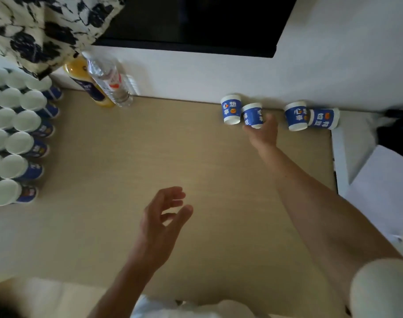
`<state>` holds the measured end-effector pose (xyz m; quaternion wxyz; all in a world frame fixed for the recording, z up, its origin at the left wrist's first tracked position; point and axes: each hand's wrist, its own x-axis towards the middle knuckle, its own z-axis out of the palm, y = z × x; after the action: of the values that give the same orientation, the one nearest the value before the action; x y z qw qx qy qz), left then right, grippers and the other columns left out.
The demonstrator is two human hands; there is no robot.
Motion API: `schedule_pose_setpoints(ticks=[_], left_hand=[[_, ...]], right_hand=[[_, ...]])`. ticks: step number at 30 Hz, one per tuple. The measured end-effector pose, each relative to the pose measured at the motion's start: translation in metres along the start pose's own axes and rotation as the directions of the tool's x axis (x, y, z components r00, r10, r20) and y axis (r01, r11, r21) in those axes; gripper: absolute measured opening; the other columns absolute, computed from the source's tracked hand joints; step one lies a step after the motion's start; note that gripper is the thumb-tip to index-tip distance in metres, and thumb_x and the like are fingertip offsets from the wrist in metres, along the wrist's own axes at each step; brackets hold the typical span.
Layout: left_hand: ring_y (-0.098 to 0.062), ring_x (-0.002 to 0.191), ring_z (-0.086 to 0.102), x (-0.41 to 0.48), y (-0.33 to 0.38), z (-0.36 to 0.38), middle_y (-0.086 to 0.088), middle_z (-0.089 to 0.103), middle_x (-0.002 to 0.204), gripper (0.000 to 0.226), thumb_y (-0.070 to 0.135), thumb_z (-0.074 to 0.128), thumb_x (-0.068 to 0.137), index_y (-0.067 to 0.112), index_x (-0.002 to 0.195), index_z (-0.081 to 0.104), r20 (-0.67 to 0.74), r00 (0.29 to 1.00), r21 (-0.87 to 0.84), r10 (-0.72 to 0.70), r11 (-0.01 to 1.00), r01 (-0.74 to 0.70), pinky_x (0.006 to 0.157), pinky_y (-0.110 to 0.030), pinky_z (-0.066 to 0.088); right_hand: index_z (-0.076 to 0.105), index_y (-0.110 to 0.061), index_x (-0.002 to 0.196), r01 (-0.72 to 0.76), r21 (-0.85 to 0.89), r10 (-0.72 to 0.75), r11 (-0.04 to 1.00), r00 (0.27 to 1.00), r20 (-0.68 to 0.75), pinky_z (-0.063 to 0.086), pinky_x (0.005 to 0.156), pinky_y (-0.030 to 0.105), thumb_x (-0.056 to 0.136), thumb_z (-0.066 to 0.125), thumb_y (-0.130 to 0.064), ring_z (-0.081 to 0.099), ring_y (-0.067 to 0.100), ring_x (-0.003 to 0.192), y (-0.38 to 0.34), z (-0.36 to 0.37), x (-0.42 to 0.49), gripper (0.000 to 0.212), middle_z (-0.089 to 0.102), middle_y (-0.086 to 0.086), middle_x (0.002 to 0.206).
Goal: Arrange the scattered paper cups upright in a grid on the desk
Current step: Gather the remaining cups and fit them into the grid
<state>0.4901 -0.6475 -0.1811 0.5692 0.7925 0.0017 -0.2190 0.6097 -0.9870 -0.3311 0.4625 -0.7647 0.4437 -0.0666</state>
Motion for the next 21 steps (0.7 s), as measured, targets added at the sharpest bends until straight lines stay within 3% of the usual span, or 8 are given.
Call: schedule_pose_setpoints(ticks=[2, 9, 13, 16, 18, 21], left_hand=[[-0.011, 0.106, 0.068, -0.002, -0.005, 0.003, 0.013, 0.072, 0.112, 0.047, 0.054, 0.069, 0.074, 0.030, 0.114, 0.064, -0.025, 1.000, 0.006, -0.008, 1.000, 0.009, 0.084, -0.035, 0.058], [-0.006, 0.106, 0.068, 0.002, 0.001, 0.012, 0.018, 0.071, 0.111, 0.038, 0.045, 0.072, 0.079, 0.032, 0.114, 0.063, -0.034, 0.999, 0.053, -0.028, 0.998, 0.029, 0.084, -0.031, 0.058], [-0.003, 0.103, 0.068, 0.014, 0.012, 0.027, 0.018, 0.071, 0.109, 0.032, 0.039, 0.076, 0.083, 0.032, 0.112, 0.063, -0.028, 0.999, 0.053, -0.020, 0.998, 0.022, 0.082, -0.026, 0.057], [0.002, 0.103, 0.066, 0.028, 0.021, 0.041, 0.013, 0.071, 0.110, 0.028, 0.026, 0.075, 0.089, 0.028, 0.114, 0.064, 0.001, 1.000, 0.061, -0.030, 0.998, 0.030, 0.082, -0.024, 0.056], [0.002, 0.105, 0.065, 0.039, 0.029, 0.052, 0.012, 0.070, 0.113, 0.032, 0.025, 0.076, 0.087, 0.025, 0.117, 0.063, 0.011, 1.000, 0.072, -0.026, 0.997, 0.025, 0.080, -0.018, 0.055], [0.002, 0.108, 0.063, 0.051, 0.043, 0.067, 0.014, 0.066, 0.120, 0.053, 0.033, 0.081, 0.081, 0.024, 0.128, 0.059, 0.014, 1.000, 0.075, -0.012, 0.997, 0.011, 0.084, -0.021, 0.055]], right_hand=[[0.054, -0.015, 0.122, 0.003, 0.018, -0.003, 1.000, 1.000, 0.004, 0.057, 0.087, 0.047, 0.052, 0.072, -0.056, 0.065, 0.024, 0.100, 0.005, 0.010, 0.018, 0.083, 0.060, 0.006, 0.119], [0.045, -0.014, 0.137, -0.009, 0.055, 0.012, 0.998, 0.998, -0.065, 0.056, 0.091, 0.047, 0.070, 0.080, -0.031, 0.066, 0.025, 0.104, 0.004, 0.011, 0.018, 0.078, 0.058, 0.006, 0.130], [0.042, -0.013, 0.140, -0.003, 0.241, 0.031, 0.971, 0.993, -0.113, 0.058, 0.087, 0.045, 0.074, 0.082, -0.024, 0.068, 0.018, 0.090, 0.010, -0.007, -0.014, 0.078, 0.062, 0.001, 0.114], [0.043, -0.018, 0.140, 0.070, 0.374, -0.044, 0.925, 0.996, -0.077, 0.057, 0.090, 0.042, 0.074, 0.084, -0.023, 0.066, 0.007, 0.092, 0.006, -0.023, -0.061, 0.078, 0.061, -0.008, 0.109], [0.043, -0.022, 0.139, 0.109, 0.446, -0.110, 0.888, 0.994, -0.024, 0.056, 0.093, 0.045, 0.071, 0.085, -0.023, 0.067, 0.015, 0.101, 0.002, -0.033, -0.097, 0.080, 0.064, -0.002, 0.116], [0.044, -0.019, 0.139, 0.194, 0.493, -0.254, 0.848, 0.966, 0.057, 0.053, 0.099, 0.043, 0.074, 0.088, -0.014, 0.067, 0.018, 0.108, -0.002, -0.048, -0.152, 0.079, 0.066, 0.001, 0.118]])
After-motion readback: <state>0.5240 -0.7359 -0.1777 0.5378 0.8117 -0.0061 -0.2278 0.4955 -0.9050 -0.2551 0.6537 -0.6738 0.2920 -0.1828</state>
